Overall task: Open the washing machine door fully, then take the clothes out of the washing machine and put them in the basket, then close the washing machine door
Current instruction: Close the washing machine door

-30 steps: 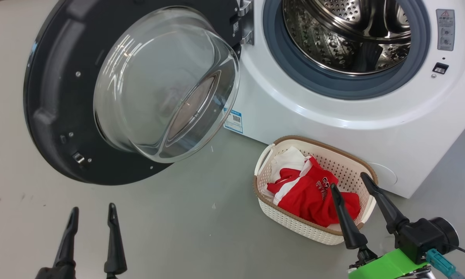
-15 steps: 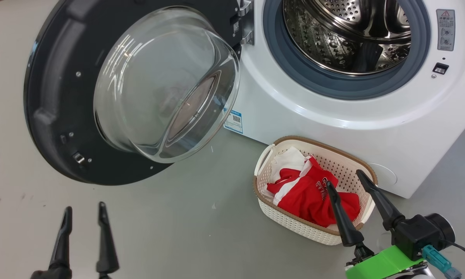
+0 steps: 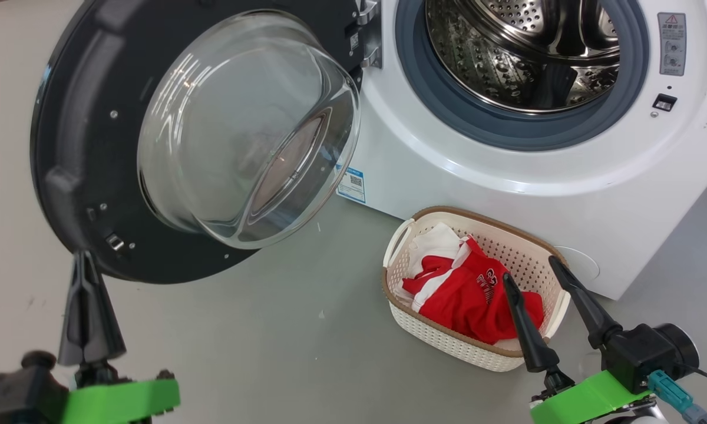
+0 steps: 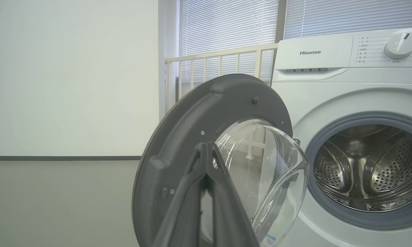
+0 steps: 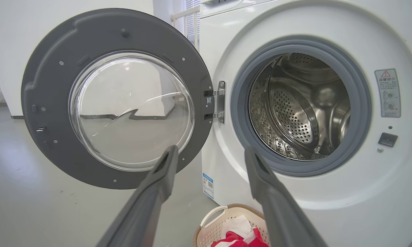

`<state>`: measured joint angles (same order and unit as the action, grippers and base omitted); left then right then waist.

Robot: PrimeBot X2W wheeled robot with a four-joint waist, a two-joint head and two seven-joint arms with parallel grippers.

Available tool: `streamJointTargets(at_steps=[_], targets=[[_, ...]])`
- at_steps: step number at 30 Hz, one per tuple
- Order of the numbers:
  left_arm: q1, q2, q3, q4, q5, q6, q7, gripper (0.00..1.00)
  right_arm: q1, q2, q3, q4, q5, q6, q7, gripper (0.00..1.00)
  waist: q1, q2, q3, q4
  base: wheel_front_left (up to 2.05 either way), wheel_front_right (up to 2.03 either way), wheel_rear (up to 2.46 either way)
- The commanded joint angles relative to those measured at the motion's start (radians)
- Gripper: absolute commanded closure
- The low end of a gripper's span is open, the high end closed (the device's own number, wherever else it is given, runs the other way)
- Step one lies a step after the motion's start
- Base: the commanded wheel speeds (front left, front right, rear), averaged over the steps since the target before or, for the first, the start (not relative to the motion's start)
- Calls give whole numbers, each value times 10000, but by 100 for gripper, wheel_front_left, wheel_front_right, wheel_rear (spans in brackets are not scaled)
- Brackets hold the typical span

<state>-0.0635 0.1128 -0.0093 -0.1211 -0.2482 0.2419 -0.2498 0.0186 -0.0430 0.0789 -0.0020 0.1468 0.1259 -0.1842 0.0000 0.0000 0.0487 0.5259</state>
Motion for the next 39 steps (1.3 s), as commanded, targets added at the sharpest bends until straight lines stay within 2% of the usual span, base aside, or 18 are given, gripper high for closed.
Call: streamJointTargets(at_steps=[1, 7, 16, 19, 24, 32, 39], targets=[[-535, 209, 401, -190, 18, -81, -109, 100, -98, -72, 195, -311, -116, 48, 5, 0, 0, 0, -12, -55, 0, 0, 0], [-1587, 112, 1059, -227, -289, -398, -117, 100, -33, -72, 164, -385, -115, 48, 59, 0, 0, 0, -9, -206, 0, 0, 0], [-3474, -195, 2690, 566, -2763, -1450, -119, 100, -72, -72, 143, -469, -102, 48, 106, 0, 0, 0, 2, -446, 0, 0, 0], [-4037, -176, 3168, 1258, -3708, -1707, -52, 100, -59, -72, 128, -479, -101, 48, 115, 0, 0, 0, 50, -497, 0, 0, 0], [-4640, 145, 3577, 2271, -4145, -1788, -23, 100, -61, -72, 138, -497, -99, 48, 123, 0, 0, 0, 119, -562, 0, 0, 0], [-6154, 754, 4322, 5239, -5283, -1972, 327, 100, -93, -72, 239, -468, -196, 48, 158, 0, 0, 0, 122, -671, 0, 0, 0], [-7223, 1368, 4652, 7505, -6025, -2111, 1127, 100, -4, -72, 303, -419, -153, 48, 150, 0, 0, 0, -18, -780, 0, 0, 0]])
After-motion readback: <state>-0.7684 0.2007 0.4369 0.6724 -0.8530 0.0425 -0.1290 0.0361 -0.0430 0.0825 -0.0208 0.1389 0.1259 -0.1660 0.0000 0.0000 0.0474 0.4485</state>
